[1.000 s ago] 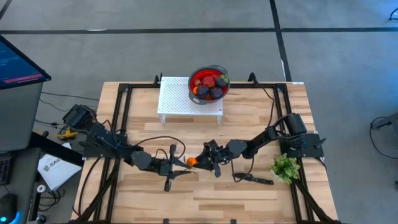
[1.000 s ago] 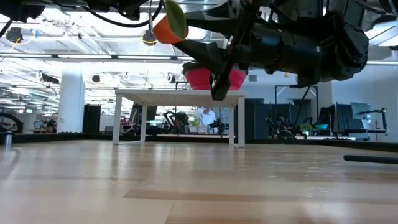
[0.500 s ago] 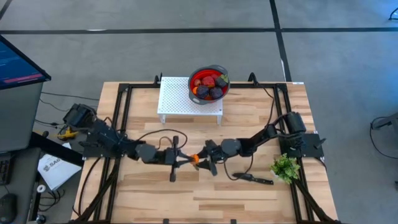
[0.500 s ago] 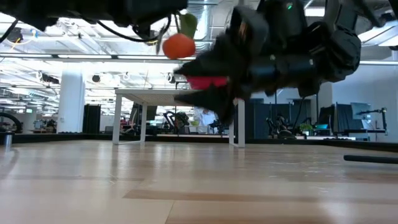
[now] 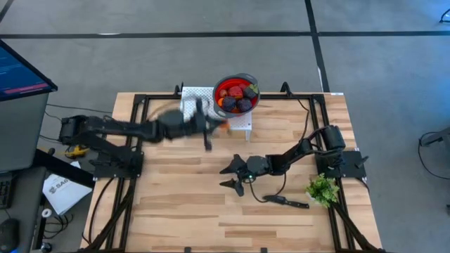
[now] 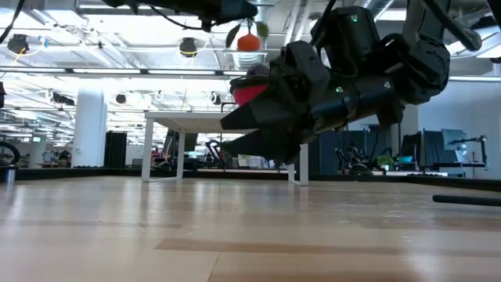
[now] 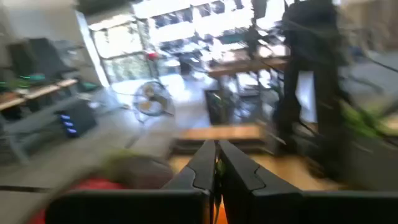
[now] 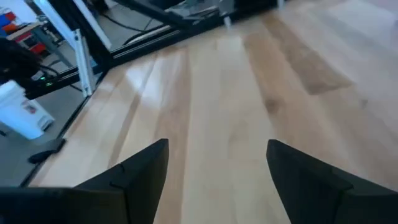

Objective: Pick & Place Fruit
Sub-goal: Put the tangerine into the red strainer on the shelf

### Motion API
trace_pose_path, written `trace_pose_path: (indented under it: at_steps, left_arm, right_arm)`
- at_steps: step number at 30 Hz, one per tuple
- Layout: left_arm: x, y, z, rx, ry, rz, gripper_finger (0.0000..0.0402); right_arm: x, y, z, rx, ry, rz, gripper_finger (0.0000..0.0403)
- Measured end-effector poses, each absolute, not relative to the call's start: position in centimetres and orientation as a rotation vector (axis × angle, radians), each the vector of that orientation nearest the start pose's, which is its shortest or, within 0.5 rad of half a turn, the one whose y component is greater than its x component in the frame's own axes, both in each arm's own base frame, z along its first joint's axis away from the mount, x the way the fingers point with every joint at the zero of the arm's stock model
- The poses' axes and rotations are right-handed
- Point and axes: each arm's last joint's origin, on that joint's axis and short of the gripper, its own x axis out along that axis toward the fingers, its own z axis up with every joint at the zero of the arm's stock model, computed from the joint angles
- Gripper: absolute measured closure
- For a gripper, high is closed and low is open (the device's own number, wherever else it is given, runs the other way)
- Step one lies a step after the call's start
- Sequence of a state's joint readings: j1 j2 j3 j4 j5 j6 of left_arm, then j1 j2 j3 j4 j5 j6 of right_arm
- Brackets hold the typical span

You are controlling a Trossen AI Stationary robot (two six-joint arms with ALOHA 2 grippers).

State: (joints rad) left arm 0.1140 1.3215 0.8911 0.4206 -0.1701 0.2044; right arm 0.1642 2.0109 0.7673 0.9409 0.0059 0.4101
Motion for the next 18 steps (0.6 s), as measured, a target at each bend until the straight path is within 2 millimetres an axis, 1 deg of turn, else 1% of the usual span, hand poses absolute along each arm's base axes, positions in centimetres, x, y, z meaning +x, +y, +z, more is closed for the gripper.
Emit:
trace_pose_path:
  at_steps: [3, 4, 7, 9, 13, 18]
  left_arm:
    - [28.7, 8.1, 32.7, 0.205, -0.001, 0.353, 0.0397]
    - [28.3, 9.4, 32.9, 0.205, -0.001, 0.372, 0.0396]
    - [27.7, 12.9, 32.9, 0.176, -0.02, 0.416, 0.0394]
    - [27.4, 14.7, 32.1, 0.127, -0.006, 0.427, 0.0396]
    - [27.9, 16.9, 30.3, 0.096, 0.025, 0.446, 0.0395]
    - [29.0, 17.9, 28.3, 0.075, 0.055, 0.448, 0.0384]
  right_arm:
    - [35.7, 5.6, 10.3, 0.367, 0.305, 0.07, 0.0138]
    - [35.8, 5.4, 10.4, 0.365, 0.295, 0.067, 0.0138]
    - [35.9, 4.9, 10.6, 0.368, 0.273, 0.057, 0.0138]
    - [35.9, 4.6, 10.6, 0.37, 0.271, 0.048, 0.0138]
    - [36.0, 4.0, 10.6, 0.373, 0.262, 0.031, 0.0138]
    - [36.1, 3.3, 10.6, 0.375, 0.259, 0.014, 0.0138]
